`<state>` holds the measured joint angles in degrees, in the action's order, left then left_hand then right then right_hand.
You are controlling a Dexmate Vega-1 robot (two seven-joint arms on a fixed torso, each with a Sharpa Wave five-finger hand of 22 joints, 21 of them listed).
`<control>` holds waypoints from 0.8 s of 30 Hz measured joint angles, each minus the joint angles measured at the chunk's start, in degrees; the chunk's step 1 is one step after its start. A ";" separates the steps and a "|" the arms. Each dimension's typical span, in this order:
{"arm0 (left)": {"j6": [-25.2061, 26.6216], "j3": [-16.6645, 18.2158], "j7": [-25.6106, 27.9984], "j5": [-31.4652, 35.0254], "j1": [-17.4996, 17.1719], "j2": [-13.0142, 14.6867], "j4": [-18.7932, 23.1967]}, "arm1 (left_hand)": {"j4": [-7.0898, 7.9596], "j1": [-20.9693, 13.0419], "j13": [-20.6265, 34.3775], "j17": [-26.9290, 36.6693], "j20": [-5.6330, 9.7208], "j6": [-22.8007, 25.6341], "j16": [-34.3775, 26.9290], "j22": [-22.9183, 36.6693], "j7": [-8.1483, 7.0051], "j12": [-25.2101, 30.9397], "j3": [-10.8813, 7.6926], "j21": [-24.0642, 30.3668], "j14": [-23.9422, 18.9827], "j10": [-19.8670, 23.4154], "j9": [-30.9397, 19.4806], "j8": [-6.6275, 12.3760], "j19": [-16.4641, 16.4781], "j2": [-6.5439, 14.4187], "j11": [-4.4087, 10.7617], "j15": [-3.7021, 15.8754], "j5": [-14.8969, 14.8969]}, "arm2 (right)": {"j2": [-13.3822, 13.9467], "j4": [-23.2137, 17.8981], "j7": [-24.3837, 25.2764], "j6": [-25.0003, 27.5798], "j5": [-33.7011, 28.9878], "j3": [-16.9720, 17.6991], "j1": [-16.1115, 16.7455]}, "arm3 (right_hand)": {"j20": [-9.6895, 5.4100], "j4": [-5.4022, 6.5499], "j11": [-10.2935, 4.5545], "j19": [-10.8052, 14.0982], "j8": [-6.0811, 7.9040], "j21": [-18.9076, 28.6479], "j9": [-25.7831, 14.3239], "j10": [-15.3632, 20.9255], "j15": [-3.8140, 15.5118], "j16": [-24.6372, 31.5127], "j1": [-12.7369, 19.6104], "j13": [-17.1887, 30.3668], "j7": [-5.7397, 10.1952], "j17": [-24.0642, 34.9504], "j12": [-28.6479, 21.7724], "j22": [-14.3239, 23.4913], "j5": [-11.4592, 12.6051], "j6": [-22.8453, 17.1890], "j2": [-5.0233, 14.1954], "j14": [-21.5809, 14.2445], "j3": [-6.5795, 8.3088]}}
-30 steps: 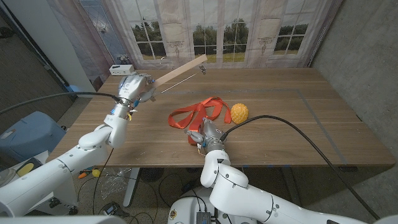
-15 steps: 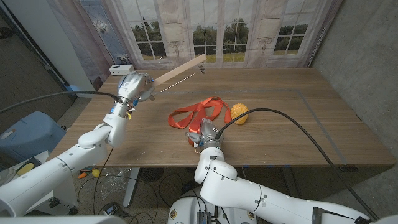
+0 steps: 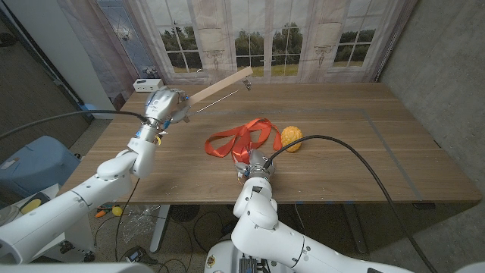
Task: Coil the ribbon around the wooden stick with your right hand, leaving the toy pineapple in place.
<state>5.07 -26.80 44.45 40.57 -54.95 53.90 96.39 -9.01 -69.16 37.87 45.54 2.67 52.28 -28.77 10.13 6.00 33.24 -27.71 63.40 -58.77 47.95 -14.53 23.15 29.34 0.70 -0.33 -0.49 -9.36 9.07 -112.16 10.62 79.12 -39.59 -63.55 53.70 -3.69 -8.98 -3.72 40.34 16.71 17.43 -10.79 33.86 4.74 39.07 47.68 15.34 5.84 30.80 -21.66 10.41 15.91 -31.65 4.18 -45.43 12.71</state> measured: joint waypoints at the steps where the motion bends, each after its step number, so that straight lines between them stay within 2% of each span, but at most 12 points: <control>1: 0.00 -0.02 -0.02 0.02 0.01 -0.02 0.00 | 0.00 0.00 0.00 0.02 0.00 0.00 0.21 0.00 0.00 -0.01 0.00 0.00 0.00 0.00 0.00 -0.02 0.00 0.00 0.00 0.00 0.00 | 0.00 0.01 -0.23 -0.10 -0.82 0.06 0.19 | -0.52 -0.20 -0.04 0.52 0.42 4.78 0.00 2.60 0.41 1.55 1.42 0.42 -0.34 1.40 -1.19 0.00 -0.26 -2.65 0.75 -1.68 0.20; 2: 0.00 -0.05 -0.05 0.08 0.03 -0.04 0.01 | 0.00 0.00 0.00 0.03 0.00 0.00 0.41 0.00 0.00 -0.06 0.00 0.00 0.00 0.00 -0.01 -0.03 0.00 0.00 0.00 0.00 0.00 | 0.01 0.02 -0.40 -0.35 -2.13 0.14 0.55 | -0.61 -0.25 -0.01 2.00 0.80 10.36 0.01 5.12 0.82 2.79 2.61 0.78 -0.85 2.59 -2.34 3.94 -0.61 -5.11 1.28 -3.28 0.45; 3: 0.03 -0.08 -0.09 0.14 0.03 -0.05 0.07 | 0.00 0.00 0.00 0.03 0.00 0.00 0.47 0.00 0.00 -0.06 0.00 0.00 0.00 0.00 -0.02 -0.03 0.00 0.00 0.00 0.00 0.00 | 0.15 -0.02 -0.39 -0.66 -3.08 0.23 0.91 | -0.37 -0.25 0.05 2.89 0.97 12.35 0.04 7.07 1.24 3.65 3.24 1.00 -1.19 3.49 -3.22 5.95 -0.86 -6.94 1.93 -4.24 0.68; 5: 0.18 -0.09 -0.13 0.20 0.03 -0.06 0.23 | 0.00 0.00 0.06 0.26 0.00 0.00 0.56 0.00 0.00 -0.07 0.00 0.00 0.00 0.00 -0.03 -0.16 0.00 0.00 0.00 0.00 0.00 | 0.49 -0.17 0.20 -1.12 -4.13 0.41 1.29 | 1.83 -0.42 0.35 5.10 1.05 14.04 0.17 10.03 1.80 4.64 5.03 1.45 -1.60 4.90 -4.69 6.86 -1.34 -10.08 2.39 -5.46 1.57; 6: 0.31 -0.10 -0.14 0.25 0.03 -0.06 0.36 | 0.00 0.00 0.08 0.32 0.00 0.00 0.60 0.00 0.00 -0.07 0.00 0.00 0.00 0.00 -0.06 -0.18 0.00 0.00 0.00 0.00 0.00 | 0.75 -0.29 0.74 -1.43 -4.45 0.53 1.50 | 1.96 -0.41 0.43 5.24 1.21 14.27 0.18 11.04 2.05 4.82 5.78 1.72 -2.20 5.35 -5.16 7.01 -1.69 -10.71 2.64 -5.87 2.16; 9: 0.66 -0.10 -0.19 0.34 0.01 -0.06 0.62 | -0.01 0.00 0.09 0.32 0.00 0.00 0.61 0.00 0.00 -0.08 -0.01 0.00 0.00 0.00 -0.16 -0.21 0.00 0.00 0.00 0.00 0.00 | 1.27 -0.51 2.29 -2.34 -4.61 0.72 2.00 | 1.99 -0.52 1.07 5.13 2.24 15.35 0.17 14.20 2.49 5.32 5.81 2.37 -2.26 6.94 -6.92 7.31 -3.10 -10.76 2.67 -6.81 4.00; 14: 1.40 -0.10 -0.37 0.55 -0.39 -0.05 1.32 | -0.01 -0.16 0.13 0.32 0.01 0.00 0.69 0.01 0.00 -0.10 -0.01 0.00 0.00 0.01 -0.16 -0.12 -0.42 -0.17 0.00 0.01 0.00 | 2.60 -0.68 7.66 -5.47 -3.72 1.50 3.32 | 1.76 -0.75 2.62 2.93 2.76 16.29 0.09 15.95 2.67 6.78 6.21 3.43 -3.38 9.39 -8.98 7.57 -4.73 -11.88 2.28 -8.16 4.26; 16: 1.43 -0.10 -0.38 0.56 -0.52 -0.03 1.54 | -0.01 -0.16 0.20 0.40 0.10 0.00 1.04 0.01 0.00 -0.11 -0.01 0.00 -0.12 0.01 -0.17 0.03 -0.52 -0.17 -0.01 -0.11 0.00 | 2.66 -0.69 9.65 -6.64 -3.23 1.55 3.41 | 1.95 -0.80 2.82 2.74 2.77 16.99 -0.19 16.16 2.87 7.71 6.42 3.87 -3.41 10.70 -9.94 7.81 -5.12 -11.91 2.06 -8.76 4.37; 17: 1.43 -0.08 -0.38 0.56 -0.65 0.01 1.73 | -0.01 -0.16 0.28 0.41 0.10 0.00 1.05 0.01 0.00 -0.11 -0.01 0.00 -0.14 0.01 -0.16 0.03 -0.52 -0.17 -0.01 -0.12 0.00 | 2.66 -0.69 11.48 -7.90 -2.71 1.55 3.41 | 1.75 -0.72 3.10 2.54 2.77 17.33 -0.19 16.44 2.95 8.14 6.76 4.18 -4.11 11.34 -10.46 7.83 -5.24 -12.61 1.72 -9.05 4.74; 21: 2.38 0.05 -0.66 0.77 -0.96 0.12 2.19 | -0.02 -0.17 0.36 0.63 0.10 0.00 1.07 0.01 0.00 -0.11 -0.02 0.44 -0.35 0.07 -0.17 0.03 -0.52 -0.17 -0.07 0.08 0.00 | 3.70 -0.61 16.08 -11.07 -1.35 3.70 6.02 | 1.65 -0.86 3.53 2.43 2.53 18.55 -0.19 16.86 3.24 9.86 7.28 4.30 -4.62 13.82 -12.13 8.10 -5.33 -13.11 1.21 -10.00 5.23; 22: 2.53 0.11 -0.70 0.79 -1.12 0.15 2.40 | -0.02 -0.17 0.38 0.61 0.10 0.00 1.35 0.01 0.00 -0.11 -0.02 0.44 -0.39 0.06 -0.17 0.03 -0.51 -0.17 -0.05 0.07 0.00 | 3.78 -0.46 18.91 -13.21 -0.56 4.26 6.59 | 1.66 -0.80 3.61 2.44 2.47 18.98 -0.20 16.95 3.37 10.30 7.47 4.31 -5.22 14.49 -12.69 8.10 -5.55 -13.72 1.01 -10.29 5.60; 24: 2.80 0.21 -0.77 0.81 -1.38 0.20 2.65 | -0.02 -0.22 0.38 0.63 0.10 0.00 1.50 0.01 0.00 -0.11 -0.02 0.44 -0.45 -0.01 -0.17 0.03 -0.51 -0.22 0.02 0.02 0.00 | 3.88 -0.12 22.08 -15.68 0.42 5.30 7.68 | 1.98 -0.81 3.62 2.77 2.42 19.71 -0.20 16.96 3.70 11.08 7.84 4.30 -5.23 15.65 -13.44 8.36 -5.55 -13.73 0.65 -11.23 5.60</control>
<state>7.87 -26.59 43.68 41.39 -56.33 54.10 99.05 -9.04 -69.38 38.25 46.17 2.77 52.28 -27.27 10.14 6.00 33.13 -27.74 63.84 -59.21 47.94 -14.70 23.18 28.83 0.48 -0.31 -0.47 -9.36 12.95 -112.28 32.70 63.43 -39.17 -58.25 61.38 -1.71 -9.79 -0.11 43.11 19.13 37.15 -10.99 50.81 8.44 50.15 55.52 19.64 0.61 46.45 -35.10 18.76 10.36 -45.38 4.83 -56.66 18.30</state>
